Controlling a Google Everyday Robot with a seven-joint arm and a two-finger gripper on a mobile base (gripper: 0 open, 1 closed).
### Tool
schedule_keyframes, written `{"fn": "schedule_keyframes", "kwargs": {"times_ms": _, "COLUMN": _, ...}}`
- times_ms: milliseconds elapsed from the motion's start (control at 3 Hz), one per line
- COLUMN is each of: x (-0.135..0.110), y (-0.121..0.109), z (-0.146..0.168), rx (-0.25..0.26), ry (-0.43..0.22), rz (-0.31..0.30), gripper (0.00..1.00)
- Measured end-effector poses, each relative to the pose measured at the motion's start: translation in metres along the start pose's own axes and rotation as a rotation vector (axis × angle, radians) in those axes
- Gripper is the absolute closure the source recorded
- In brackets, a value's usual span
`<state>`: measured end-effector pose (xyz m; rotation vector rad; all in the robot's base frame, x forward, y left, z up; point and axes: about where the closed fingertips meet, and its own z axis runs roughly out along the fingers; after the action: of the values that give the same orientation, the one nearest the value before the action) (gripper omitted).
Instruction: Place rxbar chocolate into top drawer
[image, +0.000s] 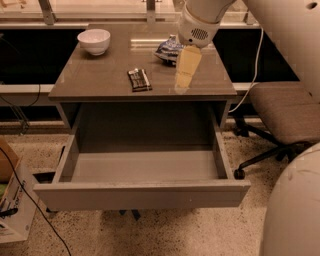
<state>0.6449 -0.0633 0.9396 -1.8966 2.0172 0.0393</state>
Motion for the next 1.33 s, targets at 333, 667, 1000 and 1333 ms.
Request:
{"fn": "schedule_keyframes", "kwargs": {"times_ms": 333, "x": 0.000, "y": 0.000, "z": 0.000, "rx": 0.000, "ry": 0.000, "rz": 0.000, "gripper": 0.00}}
{"fn": "schedule_keyframes", "kwargs": {"times_ms": 667, "x": -0.008, "y": -0.005, "z": 0.016, "rx": 0.007, "ry": -0.050, "rz": 0.017, "gripper": 0.00}}
{"fn": "schedule_keyframes", "kwargs": {"times_ms": 1000, "x": -0.031, "y": -0.018, "z": 0.060, "rx": -0.008, "ry": -0.181, "rz": 0.042, "gripper": 0.00}}
{"fn": "schedule_keyframes", "kwargs": {"times_ms": 1333, "x": -0.042, "y": -0.024, "z": 0.085, "rx": -0.032, "ry": -0.250, "rz": 0.062, "gripper": 0.00}}
